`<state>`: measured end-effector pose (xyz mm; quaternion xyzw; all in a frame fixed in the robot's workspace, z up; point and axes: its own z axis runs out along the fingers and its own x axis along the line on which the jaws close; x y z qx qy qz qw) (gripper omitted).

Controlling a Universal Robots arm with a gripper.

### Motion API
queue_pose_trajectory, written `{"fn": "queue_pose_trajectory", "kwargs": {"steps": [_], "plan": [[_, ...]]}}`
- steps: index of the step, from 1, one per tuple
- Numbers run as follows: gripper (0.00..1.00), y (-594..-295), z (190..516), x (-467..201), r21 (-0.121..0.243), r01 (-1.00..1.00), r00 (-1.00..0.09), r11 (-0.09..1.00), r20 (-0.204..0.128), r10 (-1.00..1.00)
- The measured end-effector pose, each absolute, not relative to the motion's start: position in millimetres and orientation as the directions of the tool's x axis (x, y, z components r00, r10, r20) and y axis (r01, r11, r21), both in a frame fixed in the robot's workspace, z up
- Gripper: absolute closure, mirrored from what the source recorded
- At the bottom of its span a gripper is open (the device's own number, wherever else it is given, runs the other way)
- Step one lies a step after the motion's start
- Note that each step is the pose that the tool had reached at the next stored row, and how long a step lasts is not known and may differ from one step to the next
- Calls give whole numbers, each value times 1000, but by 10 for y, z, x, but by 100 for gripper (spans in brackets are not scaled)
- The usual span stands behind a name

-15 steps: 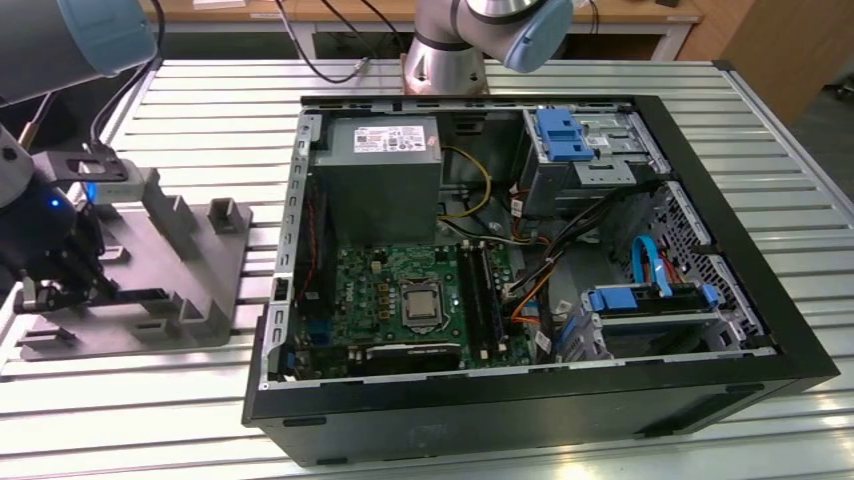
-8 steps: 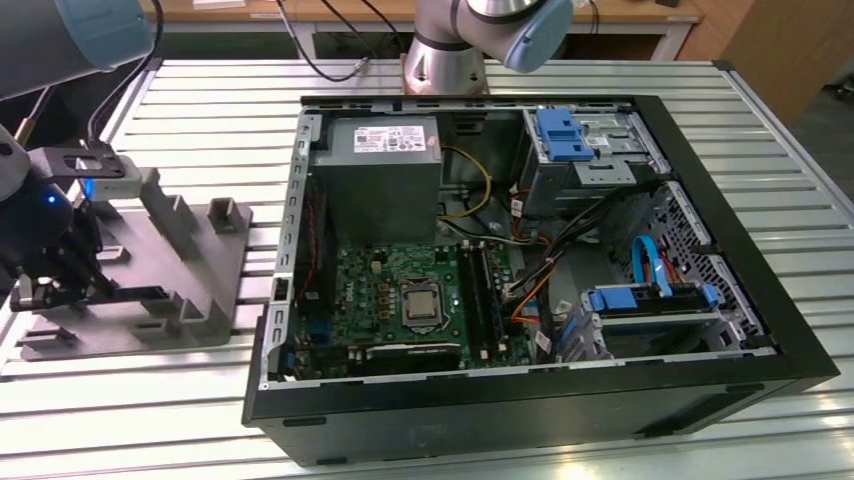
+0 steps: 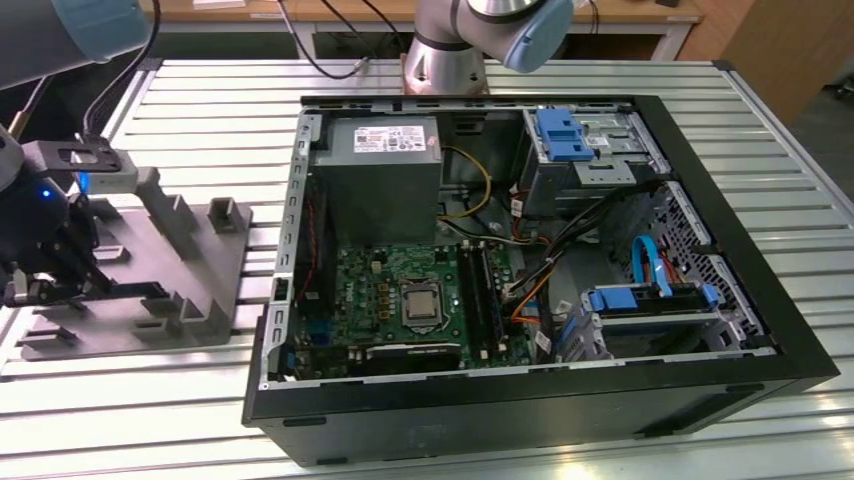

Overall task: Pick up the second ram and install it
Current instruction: 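Pick up the second ram and move it above second insertion slot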

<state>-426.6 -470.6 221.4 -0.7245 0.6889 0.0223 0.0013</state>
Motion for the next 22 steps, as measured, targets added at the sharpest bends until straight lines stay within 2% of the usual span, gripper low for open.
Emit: {"fn": "queue_pose_trajectory", "kwargs": {"steps": [22], "plan": [[87, -4706, 2355, -4266, 28, -998, 50, -51, -46, -998]]}}
